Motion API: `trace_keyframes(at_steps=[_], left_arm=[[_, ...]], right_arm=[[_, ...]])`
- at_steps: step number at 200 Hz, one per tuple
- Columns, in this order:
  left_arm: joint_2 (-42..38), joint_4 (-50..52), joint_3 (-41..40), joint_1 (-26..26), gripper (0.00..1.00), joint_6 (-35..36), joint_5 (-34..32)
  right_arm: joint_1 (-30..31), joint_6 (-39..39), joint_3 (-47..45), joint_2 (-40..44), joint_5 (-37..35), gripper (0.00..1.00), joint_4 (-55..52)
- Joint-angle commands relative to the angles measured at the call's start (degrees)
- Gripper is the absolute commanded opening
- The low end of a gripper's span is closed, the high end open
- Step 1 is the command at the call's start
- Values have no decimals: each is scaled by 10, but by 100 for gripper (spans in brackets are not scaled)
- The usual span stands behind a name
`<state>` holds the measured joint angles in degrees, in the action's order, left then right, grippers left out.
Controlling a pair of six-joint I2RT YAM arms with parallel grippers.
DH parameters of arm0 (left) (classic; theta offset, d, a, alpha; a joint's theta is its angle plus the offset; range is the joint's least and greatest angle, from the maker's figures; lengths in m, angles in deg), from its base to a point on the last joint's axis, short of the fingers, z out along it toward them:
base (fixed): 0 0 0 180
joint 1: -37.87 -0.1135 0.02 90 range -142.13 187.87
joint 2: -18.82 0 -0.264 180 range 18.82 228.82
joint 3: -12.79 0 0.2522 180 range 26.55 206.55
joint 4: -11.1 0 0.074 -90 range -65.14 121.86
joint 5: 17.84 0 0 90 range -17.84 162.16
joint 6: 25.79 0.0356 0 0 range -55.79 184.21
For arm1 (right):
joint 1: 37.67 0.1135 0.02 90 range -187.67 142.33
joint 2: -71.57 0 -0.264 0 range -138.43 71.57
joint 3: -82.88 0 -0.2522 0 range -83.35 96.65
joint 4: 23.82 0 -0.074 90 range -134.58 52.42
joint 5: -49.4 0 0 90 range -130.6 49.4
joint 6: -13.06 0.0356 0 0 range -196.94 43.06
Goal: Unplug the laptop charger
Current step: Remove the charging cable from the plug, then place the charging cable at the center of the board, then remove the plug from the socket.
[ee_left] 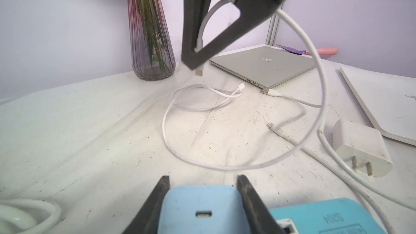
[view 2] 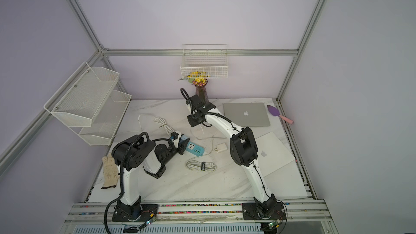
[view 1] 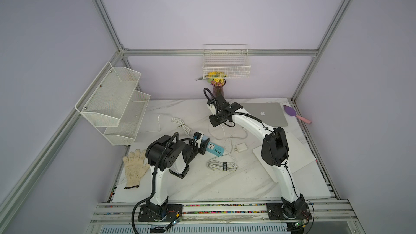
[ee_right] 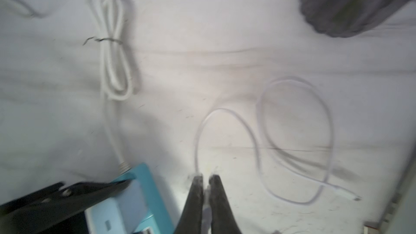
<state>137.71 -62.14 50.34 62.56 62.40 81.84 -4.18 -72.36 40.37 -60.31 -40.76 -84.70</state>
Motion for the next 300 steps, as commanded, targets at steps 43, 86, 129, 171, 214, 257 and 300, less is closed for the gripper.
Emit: trace_keyframes(at_steps=[43,86,129,171,214,257,300], left_arm=[[27,28,-39,5,0,29,-15],[10,32,-42,5,0,23,-19],[-57,50,-35,5,0,-33,-15],[-160,180,-2,5,0,-50,-32],[-251,279,26,5,0,-56,-48],[-172,158,7,5,0,-46,-85],[-123,79,-6,5,0,-48,-97]], right_arm=[[-42,46,-12,-6,-22,68,39],[-54,71,-242,159,34,84,230],[-61,82,-428,277,21,84,389],[-62,87,-474,277,30,83,412],[-62,99,-524,283,119,80,456],[-54,60,-531,251,358,74,417],[-24,9,-557,246,315,75,357]])
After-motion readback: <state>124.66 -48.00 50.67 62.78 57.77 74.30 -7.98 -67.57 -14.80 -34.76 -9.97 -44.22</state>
